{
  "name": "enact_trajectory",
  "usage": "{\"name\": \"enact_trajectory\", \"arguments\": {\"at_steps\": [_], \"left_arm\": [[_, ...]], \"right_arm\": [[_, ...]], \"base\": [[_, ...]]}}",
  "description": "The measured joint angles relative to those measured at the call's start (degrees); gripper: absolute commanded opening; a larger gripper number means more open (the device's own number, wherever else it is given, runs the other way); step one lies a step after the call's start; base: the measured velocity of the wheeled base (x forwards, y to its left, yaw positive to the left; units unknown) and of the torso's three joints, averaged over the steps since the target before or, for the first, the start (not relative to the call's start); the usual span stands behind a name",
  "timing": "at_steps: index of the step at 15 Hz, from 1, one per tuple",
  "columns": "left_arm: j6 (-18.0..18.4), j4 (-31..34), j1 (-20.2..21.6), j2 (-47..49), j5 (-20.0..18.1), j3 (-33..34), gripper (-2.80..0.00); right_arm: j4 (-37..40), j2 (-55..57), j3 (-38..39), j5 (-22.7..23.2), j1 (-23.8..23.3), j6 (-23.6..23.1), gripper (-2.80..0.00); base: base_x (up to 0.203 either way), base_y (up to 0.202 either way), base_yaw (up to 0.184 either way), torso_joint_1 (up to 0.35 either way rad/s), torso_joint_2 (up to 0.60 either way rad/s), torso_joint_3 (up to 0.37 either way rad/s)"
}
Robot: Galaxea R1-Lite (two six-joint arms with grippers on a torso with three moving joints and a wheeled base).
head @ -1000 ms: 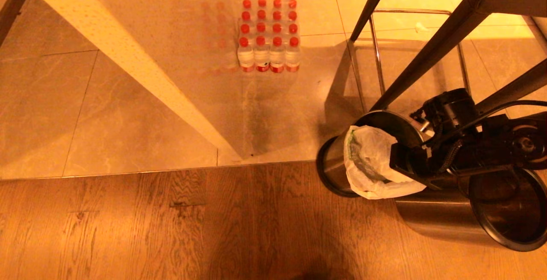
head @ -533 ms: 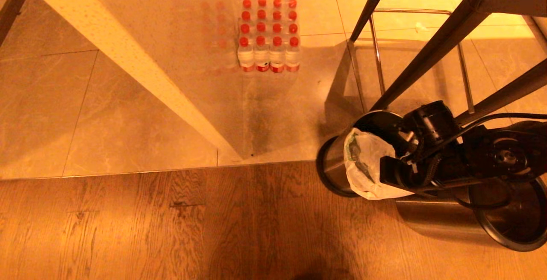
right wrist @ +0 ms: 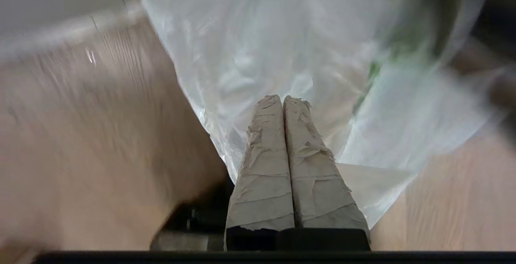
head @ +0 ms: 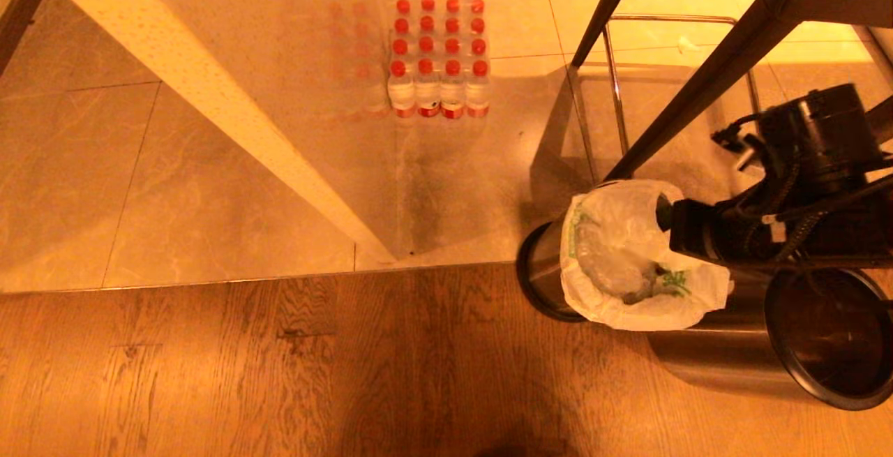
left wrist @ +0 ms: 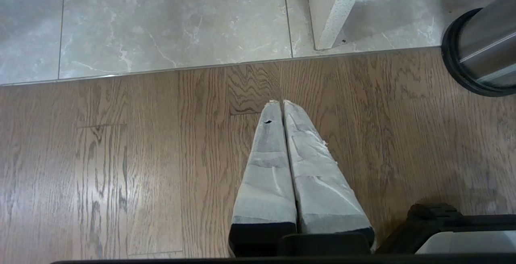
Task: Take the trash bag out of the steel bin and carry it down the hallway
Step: Pick up the trash bag
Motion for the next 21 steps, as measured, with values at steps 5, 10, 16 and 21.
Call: {"name": "enact_trajectory", "arguments": {"at_steps": [5, 10, 16, 21], "left_arm": [[0.02, 0.0, -0.02, 0.0, 0.0, 0.0, -2.8], [0.02, -0.02, -0.02, 0.0, -0.02, -0.01, -2.8], [0.01, -0.01, -0.02, 0.0, 0.0, 0.0, -2.8], [0.02, -0.02, -0.02, 0.0, 0.0, 0.02, -2.8]], "right_arm": [[1.0, -10.01, -2.24, -3.96, 0.1, -1.74, -2.8], [5.82, -19.97, -3.77, -8.49, 0.1, -2.6, -2.8], [9.06, -33.68, -2.37, -8.49, -0.42, -4.92, -2.8], [9.66, -46.17, 8.65, -10.22, -4.99, -14.94, -2.8]], "base": [[0.0, 0.0, 0.0, 0.0, 0.0, 0.0], [0.0, 0.0, 0.0, 0.0, 0.0, 0.0], [0.0, 0.0, 0.0, 0.0, 0.0, 0.0], [0.0, 0.0, 0.0, 0.0, 0.0, 0.0]]}}
